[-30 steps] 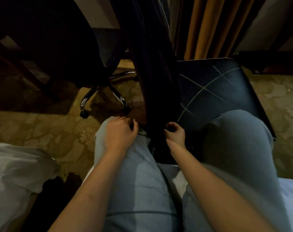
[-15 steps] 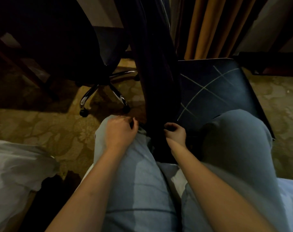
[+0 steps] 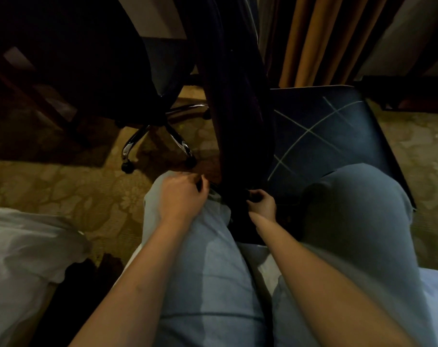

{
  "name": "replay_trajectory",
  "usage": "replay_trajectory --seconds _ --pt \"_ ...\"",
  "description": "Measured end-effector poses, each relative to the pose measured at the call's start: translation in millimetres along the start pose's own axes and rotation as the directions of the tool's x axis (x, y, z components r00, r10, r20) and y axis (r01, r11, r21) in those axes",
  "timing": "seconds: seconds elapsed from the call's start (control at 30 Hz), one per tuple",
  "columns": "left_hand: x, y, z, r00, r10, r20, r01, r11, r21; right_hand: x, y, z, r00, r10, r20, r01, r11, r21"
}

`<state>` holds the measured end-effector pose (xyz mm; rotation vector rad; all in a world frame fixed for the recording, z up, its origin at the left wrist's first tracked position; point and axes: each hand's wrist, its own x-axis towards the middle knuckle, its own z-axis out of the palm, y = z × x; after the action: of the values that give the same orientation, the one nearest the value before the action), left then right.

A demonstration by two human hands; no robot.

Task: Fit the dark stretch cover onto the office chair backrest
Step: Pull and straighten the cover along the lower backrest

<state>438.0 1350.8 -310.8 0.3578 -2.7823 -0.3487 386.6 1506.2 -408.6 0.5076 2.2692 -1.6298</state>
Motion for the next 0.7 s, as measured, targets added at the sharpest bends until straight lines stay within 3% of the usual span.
replay_trajectory --seconds 0.3,0.47,0.7 --pt "-4 1 -2 1.000 -0.006 0.020 0.007 1.000 -0.025 -14 -22 -12 0.998 0.025 -0.060 -0.001 0.933 0.359" --pt "-3 -1 -1 1.000 0.004 0.008 -0.004 1.000 -0.004 -18 -10 -3 0.996 -0.053 -0.066 0.061 0.991 0.117" --pt "0 1 1 1.000 -0.002 -0.012 0.002 1.000 -0.001 -10 6 8 0.999 0.037 0.016 -0.037 0.999 -0.013"
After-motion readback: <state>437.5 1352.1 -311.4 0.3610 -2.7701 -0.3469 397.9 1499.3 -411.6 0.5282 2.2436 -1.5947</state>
